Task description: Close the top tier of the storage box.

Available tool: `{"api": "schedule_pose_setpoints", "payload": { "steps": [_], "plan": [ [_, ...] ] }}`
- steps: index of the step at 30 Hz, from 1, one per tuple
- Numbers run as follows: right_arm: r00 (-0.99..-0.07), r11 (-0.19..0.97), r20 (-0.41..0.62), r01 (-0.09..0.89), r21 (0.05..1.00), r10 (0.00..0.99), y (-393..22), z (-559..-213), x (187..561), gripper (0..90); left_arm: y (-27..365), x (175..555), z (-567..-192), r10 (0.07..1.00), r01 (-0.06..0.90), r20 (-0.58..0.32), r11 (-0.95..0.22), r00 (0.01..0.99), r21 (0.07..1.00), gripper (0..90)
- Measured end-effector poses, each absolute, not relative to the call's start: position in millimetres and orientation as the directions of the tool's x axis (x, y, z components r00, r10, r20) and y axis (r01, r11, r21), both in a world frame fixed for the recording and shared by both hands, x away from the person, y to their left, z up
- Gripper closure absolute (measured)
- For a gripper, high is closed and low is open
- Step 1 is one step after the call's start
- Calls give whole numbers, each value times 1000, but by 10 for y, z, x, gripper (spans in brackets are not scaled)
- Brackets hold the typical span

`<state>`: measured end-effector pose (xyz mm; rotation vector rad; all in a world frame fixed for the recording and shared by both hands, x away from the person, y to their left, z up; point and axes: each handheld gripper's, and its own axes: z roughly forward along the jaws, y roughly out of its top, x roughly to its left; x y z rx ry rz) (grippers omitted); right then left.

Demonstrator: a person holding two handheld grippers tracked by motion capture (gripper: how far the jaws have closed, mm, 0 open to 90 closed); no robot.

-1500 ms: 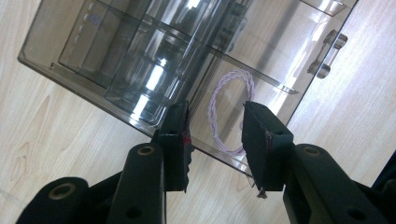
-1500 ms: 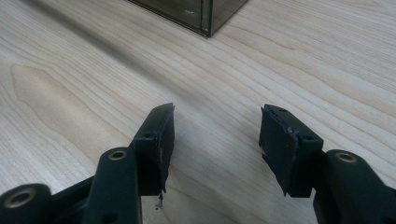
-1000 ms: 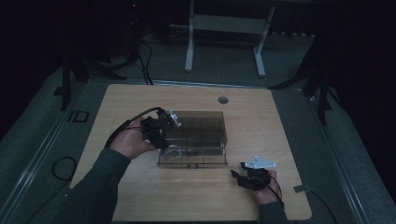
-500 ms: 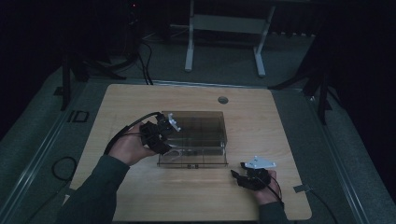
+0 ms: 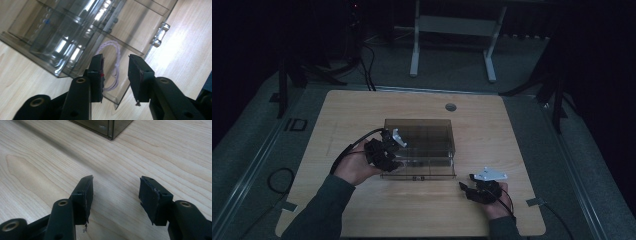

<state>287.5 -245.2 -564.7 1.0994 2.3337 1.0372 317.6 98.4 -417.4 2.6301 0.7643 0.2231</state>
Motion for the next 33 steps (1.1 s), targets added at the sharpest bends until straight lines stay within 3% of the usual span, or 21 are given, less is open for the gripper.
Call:
{"api": "schedule_pose_setpoints", "payload": {
  "steps": [15, 33],
  "plan": [
    [-634, 430, -13, 510, 745, 773, -2453, -5647, 2874, 451, 933, 3049, -4368, 541, 489, -17, -746, 841, 451, 897],
    [-633, 429, -13, 509, 746, 774, -2452, -5647, 2874, 451, 892, 2927, -4481, 559, 507, -70, -682, 826, 527, 900]
  ]
}}
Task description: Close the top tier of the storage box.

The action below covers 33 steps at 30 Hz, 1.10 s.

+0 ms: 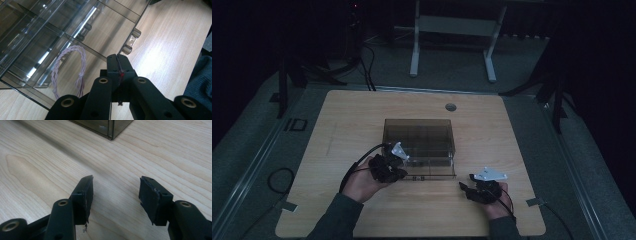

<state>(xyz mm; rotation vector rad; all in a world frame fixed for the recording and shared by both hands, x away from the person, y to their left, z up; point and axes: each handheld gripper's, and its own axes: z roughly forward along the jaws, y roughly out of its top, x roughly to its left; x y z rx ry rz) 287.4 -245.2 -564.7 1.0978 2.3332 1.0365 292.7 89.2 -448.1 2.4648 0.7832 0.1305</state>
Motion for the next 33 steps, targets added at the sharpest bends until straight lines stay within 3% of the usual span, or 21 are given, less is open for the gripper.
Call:
{"api": "schedule_pose_setpoints", "payload": {
  "steps": [33],
  "plan": [
    [-632, 427, -11, 511, 746, 775, -2451, -5648, 2872, 451, 734, 2769, -4820, 587, 503, -19, -676, 810, 538, 900]
  ]
}}
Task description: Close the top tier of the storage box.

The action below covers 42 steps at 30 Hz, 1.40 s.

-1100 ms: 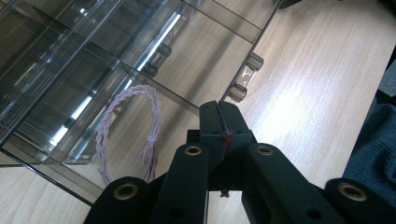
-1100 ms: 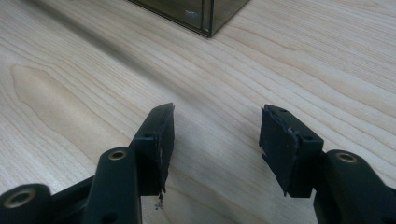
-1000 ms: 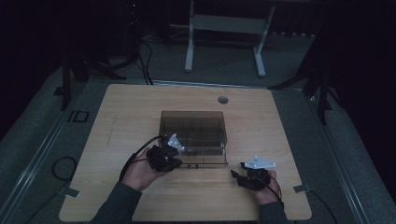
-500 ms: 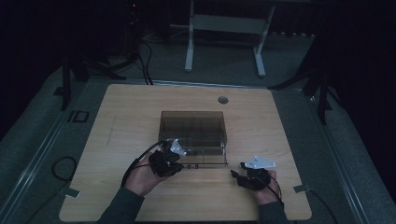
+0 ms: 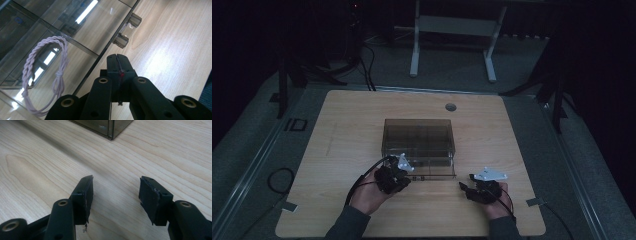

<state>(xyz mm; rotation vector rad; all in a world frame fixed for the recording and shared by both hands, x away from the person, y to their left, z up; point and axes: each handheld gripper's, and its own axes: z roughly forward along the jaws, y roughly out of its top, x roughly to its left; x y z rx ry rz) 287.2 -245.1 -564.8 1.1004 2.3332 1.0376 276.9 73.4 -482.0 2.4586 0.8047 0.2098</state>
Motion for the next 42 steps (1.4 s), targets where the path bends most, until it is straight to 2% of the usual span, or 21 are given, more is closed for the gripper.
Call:
{"api": "schedule_pose_setpoints", "payload": {
  "steps": [42],
  "plan": [
    [-634, 428, -13, 508, 747, 774, -2452, -5649, 2874, 451, 705, 2788, -4852, 611, 507, -30, -627, 791, 591, 900]
  ]
}}
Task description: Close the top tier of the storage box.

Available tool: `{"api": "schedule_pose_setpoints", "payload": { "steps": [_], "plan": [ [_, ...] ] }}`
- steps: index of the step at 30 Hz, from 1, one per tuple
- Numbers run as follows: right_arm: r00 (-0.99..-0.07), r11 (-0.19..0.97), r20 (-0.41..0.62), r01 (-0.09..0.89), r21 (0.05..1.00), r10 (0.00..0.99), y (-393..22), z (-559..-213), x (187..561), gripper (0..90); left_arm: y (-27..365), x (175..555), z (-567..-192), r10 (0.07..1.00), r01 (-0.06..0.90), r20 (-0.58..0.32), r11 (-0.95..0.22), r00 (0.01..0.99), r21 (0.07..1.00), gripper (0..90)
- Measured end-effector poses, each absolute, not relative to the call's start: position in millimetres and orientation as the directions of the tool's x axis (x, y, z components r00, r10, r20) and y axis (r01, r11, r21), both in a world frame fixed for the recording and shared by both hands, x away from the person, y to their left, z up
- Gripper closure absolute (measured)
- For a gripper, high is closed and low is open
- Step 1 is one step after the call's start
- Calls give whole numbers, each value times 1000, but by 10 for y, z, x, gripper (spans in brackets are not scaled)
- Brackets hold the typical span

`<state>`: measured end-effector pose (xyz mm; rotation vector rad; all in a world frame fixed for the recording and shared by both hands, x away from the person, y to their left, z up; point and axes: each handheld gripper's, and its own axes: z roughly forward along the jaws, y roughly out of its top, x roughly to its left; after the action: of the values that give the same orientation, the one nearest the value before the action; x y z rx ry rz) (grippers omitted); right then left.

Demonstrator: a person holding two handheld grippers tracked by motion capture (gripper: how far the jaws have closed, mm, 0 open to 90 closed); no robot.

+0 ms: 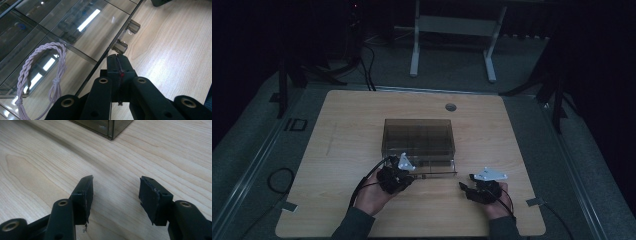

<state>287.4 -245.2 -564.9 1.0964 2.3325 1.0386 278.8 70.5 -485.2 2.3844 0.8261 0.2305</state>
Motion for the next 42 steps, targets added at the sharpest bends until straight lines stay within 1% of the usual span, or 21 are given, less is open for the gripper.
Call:
{"api": "schedule_pose_setpoints", "payload": {
  "steps": [11, 24, 34, 42],
  "plan": [
    [-635, 430, -13, 507, 747, 773, -2448, -5650, 2875, 451, 733, 2810, -4802, 619, 506, -30, -612, 785, 608, 900],
    [-637, 431, -14, 505, 747, 771, -2444, -5650, 2878, 450, 736, 2841, -4790, 627, 509, -20, -612, 779, 606, 900],
    [-637, 430, -11, 507, 747, 771, -2437, -5650, 2881, 450, 720, 2866, -4777, 641, 510, 7, -618, 768, 598, 900],
    [-638, 430, -11, 506, 747, 770, -2434, -5650, 2883, 450, 721, 2891, -4760, 649, 514, 13, -614, 760, 598, 900]
  ]
}}
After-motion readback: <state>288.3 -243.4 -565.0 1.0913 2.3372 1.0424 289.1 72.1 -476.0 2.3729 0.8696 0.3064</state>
